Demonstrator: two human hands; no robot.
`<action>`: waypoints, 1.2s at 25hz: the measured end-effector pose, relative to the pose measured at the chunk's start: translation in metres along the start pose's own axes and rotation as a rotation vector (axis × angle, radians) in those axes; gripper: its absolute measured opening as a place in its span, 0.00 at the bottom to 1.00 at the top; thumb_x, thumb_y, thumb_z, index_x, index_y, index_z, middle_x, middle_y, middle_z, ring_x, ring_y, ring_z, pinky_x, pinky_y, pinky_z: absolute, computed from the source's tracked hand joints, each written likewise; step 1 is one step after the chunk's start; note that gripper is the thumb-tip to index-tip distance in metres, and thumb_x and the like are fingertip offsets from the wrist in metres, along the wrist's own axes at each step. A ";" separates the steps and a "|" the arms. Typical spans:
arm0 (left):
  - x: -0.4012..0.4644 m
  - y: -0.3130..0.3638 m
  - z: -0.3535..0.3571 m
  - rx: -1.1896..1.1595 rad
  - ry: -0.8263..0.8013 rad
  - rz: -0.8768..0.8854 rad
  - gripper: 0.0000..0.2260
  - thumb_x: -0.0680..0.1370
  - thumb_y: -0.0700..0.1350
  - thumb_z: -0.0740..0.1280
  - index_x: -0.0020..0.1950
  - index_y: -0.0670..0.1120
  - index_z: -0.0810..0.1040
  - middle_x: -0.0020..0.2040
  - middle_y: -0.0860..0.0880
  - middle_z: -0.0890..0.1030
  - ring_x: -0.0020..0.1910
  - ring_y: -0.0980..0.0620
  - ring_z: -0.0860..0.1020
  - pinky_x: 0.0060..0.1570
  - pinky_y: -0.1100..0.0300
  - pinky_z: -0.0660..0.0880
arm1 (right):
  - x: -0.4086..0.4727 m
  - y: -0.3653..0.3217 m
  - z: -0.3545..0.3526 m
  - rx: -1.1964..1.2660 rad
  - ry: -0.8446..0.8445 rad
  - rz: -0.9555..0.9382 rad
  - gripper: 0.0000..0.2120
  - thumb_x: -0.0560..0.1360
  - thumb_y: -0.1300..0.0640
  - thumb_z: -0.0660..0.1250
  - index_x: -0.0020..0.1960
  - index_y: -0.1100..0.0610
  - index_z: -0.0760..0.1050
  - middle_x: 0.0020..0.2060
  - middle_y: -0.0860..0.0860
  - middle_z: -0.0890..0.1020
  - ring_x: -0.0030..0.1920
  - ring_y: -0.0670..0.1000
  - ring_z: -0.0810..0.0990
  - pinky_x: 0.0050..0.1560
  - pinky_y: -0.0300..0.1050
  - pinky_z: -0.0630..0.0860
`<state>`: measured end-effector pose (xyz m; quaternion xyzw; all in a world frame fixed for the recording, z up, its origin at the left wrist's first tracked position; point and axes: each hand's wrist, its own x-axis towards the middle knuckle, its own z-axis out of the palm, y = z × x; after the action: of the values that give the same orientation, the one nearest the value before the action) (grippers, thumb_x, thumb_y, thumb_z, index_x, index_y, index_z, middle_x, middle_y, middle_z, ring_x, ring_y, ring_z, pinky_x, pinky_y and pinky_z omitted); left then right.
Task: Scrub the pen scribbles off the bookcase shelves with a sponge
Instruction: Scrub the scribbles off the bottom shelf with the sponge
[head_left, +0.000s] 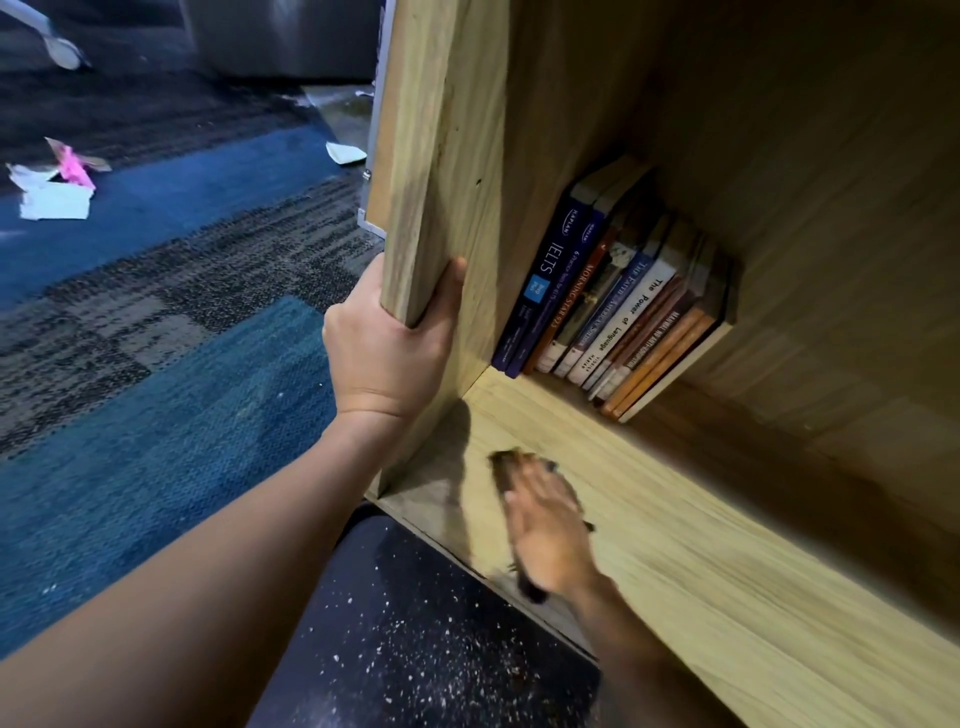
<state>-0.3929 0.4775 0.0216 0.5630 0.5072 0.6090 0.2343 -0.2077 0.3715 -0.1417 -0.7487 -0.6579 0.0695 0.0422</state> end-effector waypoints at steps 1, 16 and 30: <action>0.000 0.000 0.000 0.001 0.006 0.008 0.17 0.72 0.65 0.64 0.33 0.55 0.66 0.29 0.53 0.73 0.36 0.43 0.75 0.36 0.50 0.72 | -0.008 0.029 -0.002 0.005 0.059 0.160 0.28 0.81 0.44 0.37 0.78 0.51 0.49 0.77 0.47 0.48 0.77 0.48 0.47 0.73 0.45 0.37; 0.000 0.000 -0.001 0.022 0.006 0.058 0.19 0.71 0.67 0.61 0.33 0.54 0.65 0.29 0.51 0.74 0.35 0.39 0.77 0.35 0.49 0.72 | 0.065 -0.092 0.027 0.092 0.123 0.121 0.28 0.78 0.54 0.57 0.77 0.55 0.57 0.77 0.52 0.57 0.77 0.50 0.49 0.76 0.49 0.43; 0.000 -0.006 0.002 0.011 0.060 0.176 0.20 0.74 0.61 0.64 0.35 0.45 0.72 0.30 0.44 0.76 0.32 0.36 0.76 0.31 0.46 0.73 | 0.137 -0.026 0.011 0.024 0.161 0.308 0.22 0.80 0.51 0.54 0.73 0.53 0.64 0.62 0.58 0.65 0.63 0.59 0.64 0.69 0.52 0.61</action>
<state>-0.3929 0.4804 0.0159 0.5883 0.4657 0.6410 0.1617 -0.2178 0.5102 -0.1549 -0.8432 -0.5291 0.0226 0.0927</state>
